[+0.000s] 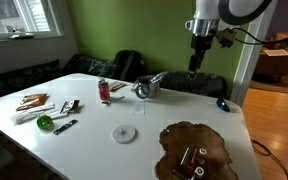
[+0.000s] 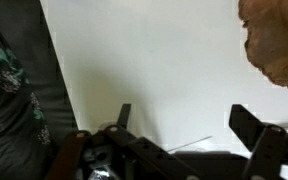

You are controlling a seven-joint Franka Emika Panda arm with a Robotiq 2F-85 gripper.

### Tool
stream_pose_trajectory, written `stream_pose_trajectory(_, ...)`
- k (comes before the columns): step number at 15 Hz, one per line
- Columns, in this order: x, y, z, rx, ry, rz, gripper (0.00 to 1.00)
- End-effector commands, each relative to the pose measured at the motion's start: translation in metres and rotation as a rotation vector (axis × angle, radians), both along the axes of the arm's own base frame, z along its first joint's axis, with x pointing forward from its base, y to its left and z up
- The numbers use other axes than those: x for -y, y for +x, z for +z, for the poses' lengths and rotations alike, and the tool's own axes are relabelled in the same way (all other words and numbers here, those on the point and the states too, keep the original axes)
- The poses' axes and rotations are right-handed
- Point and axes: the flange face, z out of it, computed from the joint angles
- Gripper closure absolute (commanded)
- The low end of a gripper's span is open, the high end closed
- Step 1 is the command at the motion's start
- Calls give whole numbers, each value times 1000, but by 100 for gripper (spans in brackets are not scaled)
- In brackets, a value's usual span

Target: Put the white paper on the wooden tray

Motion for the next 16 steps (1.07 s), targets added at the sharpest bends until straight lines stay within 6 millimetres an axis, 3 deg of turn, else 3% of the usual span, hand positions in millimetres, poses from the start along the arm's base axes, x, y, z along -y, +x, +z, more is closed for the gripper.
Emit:
stream_pose_trajectory(1,8,42,-40,55,119,118,0)
stream_pose_trajectory(3,-3,57,-56,62,215,168,0)
stream_pose_trajectory(4,6,38,-41,61,147,125,0)
stream_pose_trajectory(6,3,45,-51,51,157,136,0)
stream_pose_trajectory(11,4,45,-41,68,156,131,0)
stream_pose_trajectory(16,-56,101,-100,-33,22,403,0)
